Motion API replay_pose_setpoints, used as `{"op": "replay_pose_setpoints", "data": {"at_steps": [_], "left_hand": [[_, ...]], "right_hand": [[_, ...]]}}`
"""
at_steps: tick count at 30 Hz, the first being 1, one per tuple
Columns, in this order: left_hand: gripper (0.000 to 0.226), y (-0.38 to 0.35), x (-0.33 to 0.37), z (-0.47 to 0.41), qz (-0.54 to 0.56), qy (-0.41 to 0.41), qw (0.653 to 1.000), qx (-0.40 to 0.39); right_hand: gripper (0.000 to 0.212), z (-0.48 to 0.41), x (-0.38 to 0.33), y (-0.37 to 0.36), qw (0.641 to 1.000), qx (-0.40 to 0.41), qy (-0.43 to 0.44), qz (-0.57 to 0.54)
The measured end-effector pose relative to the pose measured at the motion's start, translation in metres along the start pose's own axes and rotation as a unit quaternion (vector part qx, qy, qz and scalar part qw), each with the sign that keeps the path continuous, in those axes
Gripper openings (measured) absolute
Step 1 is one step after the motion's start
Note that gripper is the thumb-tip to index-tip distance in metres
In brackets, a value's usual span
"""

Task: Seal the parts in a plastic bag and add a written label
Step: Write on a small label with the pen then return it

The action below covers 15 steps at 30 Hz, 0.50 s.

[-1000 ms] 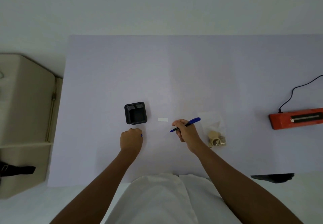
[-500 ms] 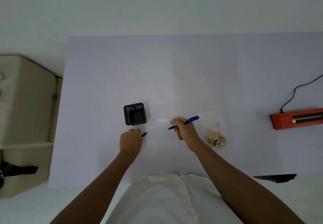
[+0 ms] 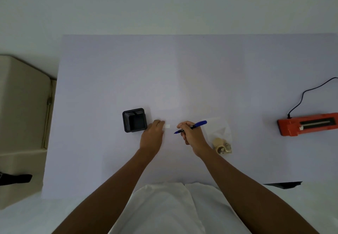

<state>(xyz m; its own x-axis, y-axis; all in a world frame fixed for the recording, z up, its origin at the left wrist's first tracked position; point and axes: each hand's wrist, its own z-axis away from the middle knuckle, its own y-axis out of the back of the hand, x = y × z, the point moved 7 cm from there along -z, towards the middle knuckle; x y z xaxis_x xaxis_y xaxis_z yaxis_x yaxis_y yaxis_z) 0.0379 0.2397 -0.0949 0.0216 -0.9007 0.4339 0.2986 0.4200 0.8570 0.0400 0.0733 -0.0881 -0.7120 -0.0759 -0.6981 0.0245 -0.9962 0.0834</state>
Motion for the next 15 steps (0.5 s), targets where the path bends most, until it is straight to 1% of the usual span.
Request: {"op": "replay_pose_setpoints", "data": {"at_steps": [6,15], "left_hand": [[0.032,-0.005,-0.001,-0.01,-0.031,0.015,0.999,-0.02],[0.017,-0.009,-0.003,-0.023,0.011,0.057,0.997,-0.059]], "right_hand": [[0.015,-0.003,-0.003,0.0,1.0,-0.004,0.005,0.003],[0.018,-0.01,-0.001,-0.002,1.0,0.004,0.004,-0.009]]}}
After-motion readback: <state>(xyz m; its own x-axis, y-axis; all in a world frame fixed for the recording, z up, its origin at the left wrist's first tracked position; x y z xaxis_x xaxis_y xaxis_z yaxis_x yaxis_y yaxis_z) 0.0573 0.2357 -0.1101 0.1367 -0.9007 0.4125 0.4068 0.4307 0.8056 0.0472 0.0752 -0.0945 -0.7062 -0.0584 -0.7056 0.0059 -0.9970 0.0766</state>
